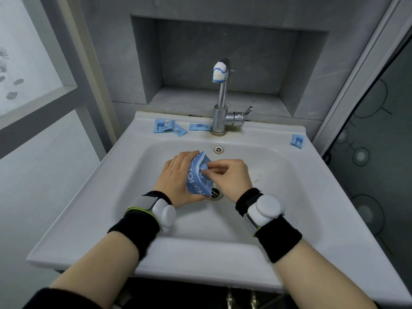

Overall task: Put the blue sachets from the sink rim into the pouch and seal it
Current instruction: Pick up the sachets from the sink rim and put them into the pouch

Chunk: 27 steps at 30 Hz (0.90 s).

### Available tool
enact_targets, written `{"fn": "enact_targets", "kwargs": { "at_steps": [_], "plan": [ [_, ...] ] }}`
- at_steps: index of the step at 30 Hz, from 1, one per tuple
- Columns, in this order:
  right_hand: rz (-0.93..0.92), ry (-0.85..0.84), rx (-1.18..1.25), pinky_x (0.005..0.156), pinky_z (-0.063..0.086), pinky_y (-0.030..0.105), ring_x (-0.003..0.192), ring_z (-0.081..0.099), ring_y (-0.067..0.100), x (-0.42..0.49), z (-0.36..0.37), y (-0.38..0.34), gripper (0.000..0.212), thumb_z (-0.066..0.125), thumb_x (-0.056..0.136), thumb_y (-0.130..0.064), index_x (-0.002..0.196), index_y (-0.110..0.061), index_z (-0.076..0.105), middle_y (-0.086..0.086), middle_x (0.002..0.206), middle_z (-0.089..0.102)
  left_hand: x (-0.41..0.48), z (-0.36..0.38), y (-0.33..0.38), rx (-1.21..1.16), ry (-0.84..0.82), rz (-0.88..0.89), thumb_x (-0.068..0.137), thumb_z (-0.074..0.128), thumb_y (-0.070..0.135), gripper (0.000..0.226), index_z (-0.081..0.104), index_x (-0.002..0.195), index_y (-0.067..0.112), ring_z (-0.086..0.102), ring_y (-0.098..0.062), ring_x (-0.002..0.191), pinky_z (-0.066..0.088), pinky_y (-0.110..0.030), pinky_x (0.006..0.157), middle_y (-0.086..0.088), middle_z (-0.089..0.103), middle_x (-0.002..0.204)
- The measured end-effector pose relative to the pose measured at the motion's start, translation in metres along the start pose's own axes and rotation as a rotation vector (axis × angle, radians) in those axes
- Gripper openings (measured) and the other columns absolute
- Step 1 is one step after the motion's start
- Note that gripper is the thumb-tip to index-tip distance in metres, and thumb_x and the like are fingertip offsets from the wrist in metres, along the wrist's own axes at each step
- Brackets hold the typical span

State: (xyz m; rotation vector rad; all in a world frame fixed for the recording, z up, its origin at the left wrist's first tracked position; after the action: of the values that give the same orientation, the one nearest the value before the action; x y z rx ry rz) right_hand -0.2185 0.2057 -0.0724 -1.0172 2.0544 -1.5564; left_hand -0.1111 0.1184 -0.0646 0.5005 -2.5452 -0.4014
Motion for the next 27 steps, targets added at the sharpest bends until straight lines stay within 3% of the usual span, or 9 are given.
{"fn": "enact_targets", "kwargs": {
  "at_steps": [20,27],
  "plan": [
    [0.004,-0.041,-0.076,0.082,0.058,0.027,0.081,0.071,0.007,-0.0009,0.0047,0.0002,0.018,0.075,0.079,-0.016,0.097,-0.013,0.075,0.001,0.092,0.075,0.0009,0.0016,0.0014,0.035,-0.01,0.027,0.054,0.079,0.064,0.109,0.036,0.141,0.014,0.044,-0.021,0.124,0.032,-0.038,0.106,-0.004,0.046,0.135],
    [-0.017,-0.041,-0.113,0.079,0.057,0.021,0.079,0.07,0.004,-0.001,0.0058,-0.0007,0.017,0.073,0.08,-0.014,0.097,-0.014,0.075,-0.001,0.092,0.075,0.0015,0.0039,-0.0002,0.059,-0.012,0.024,0.054,0.076,0.068,0.11,0.035,0.142,0.016,0.041,-0.019,0.127,0.029,-0.034,0.107,-0.001,0.044,0.137]
  ]
}}
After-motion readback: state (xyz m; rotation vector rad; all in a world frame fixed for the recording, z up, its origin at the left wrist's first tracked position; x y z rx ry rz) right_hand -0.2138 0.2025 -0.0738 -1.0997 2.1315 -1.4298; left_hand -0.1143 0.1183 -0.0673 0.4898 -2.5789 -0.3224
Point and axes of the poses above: each hand's wrist, its own x-axis towards the middle knuckle, its own z-axis out of the palm, y = z × x, the point moved 9 cm from there along x, towards the middle knuckle
